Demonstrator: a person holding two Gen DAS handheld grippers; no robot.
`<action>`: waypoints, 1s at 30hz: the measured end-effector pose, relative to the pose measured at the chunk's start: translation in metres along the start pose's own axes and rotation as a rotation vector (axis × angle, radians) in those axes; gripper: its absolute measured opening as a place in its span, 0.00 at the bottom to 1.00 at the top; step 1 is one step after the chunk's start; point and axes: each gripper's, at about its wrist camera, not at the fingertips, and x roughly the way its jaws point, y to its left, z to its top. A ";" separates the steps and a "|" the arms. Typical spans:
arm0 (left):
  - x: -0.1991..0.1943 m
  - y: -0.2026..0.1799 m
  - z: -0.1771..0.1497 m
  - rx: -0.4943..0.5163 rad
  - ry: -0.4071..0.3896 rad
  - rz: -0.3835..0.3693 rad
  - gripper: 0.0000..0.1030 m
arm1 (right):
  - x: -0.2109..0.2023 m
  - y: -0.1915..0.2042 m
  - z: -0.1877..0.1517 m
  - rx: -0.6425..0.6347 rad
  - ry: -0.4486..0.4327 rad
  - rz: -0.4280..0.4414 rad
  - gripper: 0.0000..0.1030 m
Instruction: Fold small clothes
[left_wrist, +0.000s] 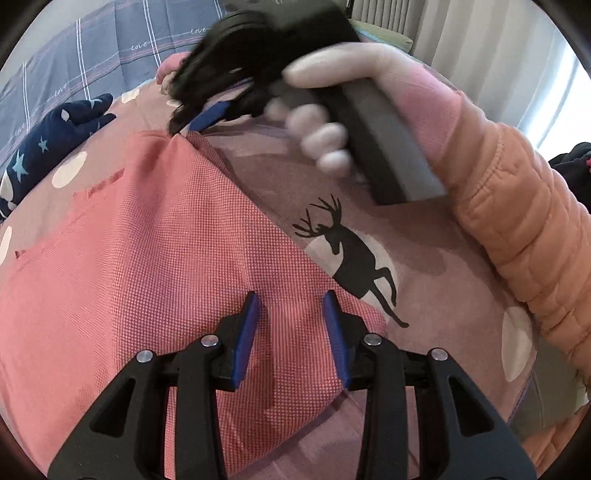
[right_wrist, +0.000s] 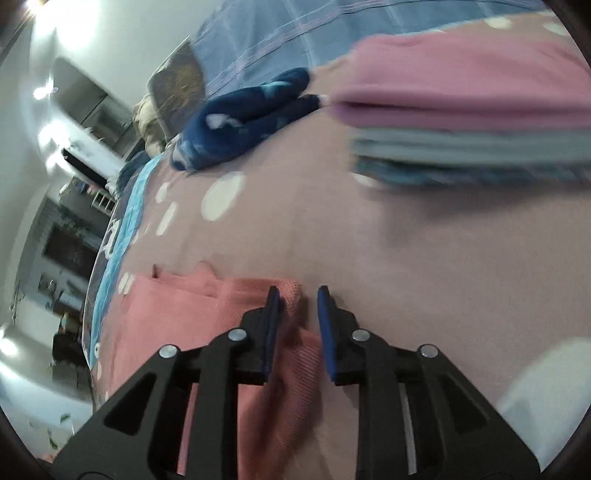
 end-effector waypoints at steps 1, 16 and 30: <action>-0.003 0.000 -0.001 -0.001 -0.002 -0.003 0.36 | -0.008 -0.002 -0.003 0.006 -0.013 0.011 0.22; -0.010 -0.056 -0.025 0.233 -0.020 0.120 0.44 | -0.071 0.002 -0.102 -0.104 0.065 0.044 0.22; -0.027 -0.013 -0.032 0.061 -0.043 0.106 0.46 | -0.097 -0.003 -0.183 -0.059 0.133 0.193 0.14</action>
